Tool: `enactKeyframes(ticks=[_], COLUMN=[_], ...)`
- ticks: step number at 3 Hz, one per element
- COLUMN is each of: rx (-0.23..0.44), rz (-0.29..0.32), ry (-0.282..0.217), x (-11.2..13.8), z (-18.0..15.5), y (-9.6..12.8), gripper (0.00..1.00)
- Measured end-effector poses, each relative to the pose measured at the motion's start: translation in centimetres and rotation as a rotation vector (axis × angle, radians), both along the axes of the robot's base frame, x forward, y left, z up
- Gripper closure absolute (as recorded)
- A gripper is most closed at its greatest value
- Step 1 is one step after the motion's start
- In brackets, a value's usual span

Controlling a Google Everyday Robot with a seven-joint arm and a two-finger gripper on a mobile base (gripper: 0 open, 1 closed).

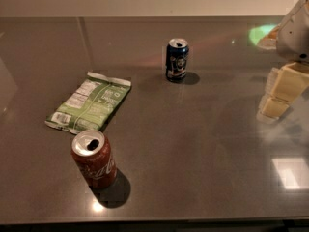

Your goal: Move pepsi can near coke can

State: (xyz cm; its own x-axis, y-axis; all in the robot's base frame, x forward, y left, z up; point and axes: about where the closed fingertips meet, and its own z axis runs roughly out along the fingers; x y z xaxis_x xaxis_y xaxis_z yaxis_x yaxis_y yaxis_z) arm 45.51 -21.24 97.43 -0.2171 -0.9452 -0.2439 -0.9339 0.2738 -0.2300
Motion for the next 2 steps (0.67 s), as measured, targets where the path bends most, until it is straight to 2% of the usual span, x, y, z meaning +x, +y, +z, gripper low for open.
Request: enactKeyframes(ticks=[2], rx=[0.107], rz=[0.018], ry=[-0.026], x=[5.6], z=[-1.8], y=[2.1], gripper=[0.0])
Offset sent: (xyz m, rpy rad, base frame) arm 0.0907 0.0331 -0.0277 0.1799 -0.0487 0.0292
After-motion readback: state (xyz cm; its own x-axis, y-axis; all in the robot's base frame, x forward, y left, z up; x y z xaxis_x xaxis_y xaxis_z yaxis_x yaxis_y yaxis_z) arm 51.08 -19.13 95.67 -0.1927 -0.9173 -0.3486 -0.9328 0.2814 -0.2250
